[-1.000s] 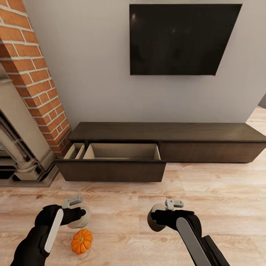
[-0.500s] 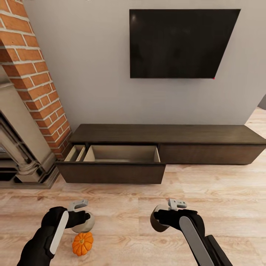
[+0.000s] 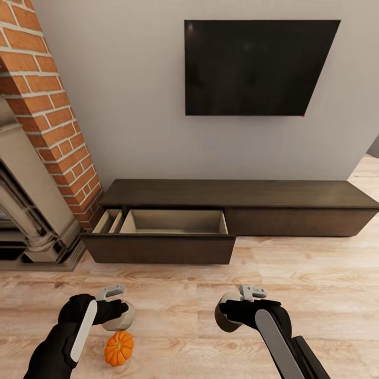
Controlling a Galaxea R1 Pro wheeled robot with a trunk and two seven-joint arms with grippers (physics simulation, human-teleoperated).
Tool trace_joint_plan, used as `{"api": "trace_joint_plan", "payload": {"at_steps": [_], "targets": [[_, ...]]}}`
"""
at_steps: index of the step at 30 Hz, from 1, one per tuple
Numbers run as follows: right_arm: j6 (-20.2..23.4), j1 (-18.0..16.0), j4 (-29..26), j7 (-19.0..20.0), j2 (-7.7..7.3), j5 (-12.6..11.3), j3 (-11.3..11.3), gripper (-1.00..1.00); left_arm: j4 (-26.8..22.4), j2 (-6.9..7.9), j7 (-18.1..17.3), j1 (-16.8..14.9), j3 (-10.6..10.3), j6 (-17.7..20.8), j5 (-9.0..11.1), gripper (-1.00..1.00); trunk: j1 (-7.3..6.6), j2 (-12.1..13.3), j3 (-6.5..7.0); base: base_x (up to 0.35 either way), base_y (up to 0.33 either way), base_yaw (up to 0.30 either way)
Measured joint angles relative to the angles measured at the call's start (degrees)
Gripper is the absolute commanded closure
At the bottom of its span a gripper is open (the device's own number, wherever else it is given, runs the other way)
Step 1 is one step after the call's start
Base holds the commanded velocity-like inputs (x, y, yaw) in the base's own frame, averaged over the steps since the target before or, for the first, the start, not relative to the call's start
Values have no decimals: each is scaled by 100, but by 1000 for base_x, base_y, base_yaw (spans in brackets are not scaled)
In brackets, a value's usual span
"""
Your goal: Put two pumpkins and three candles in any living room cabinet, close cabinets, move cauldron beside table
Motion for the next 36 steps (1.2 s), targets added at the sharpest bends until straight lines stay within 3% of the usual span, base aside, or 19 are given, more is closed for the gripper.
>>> {"api": "trace_joint_plan", "payload": {"at_steps": [5, 15, 36], "targets": [[0, -2, 15, -1, 1, 5, -2, 100, -2, -6, 0, 2, 6, 0, 7, 100, -110, 201, 90, 0, 0, 0], [-1, -4, 20, -1, 8, -19, -8, 100, -42, -7, 0, 3, -25, 0, -6, 100, -110, 202, 90, 32, -73, 0], [3, -5, 21, -1, 15, -36, 12, 100, -256, -18, 0, 12, -35, 0, -3, 100, -110, 202, 90, 249, -187, 93]]}}
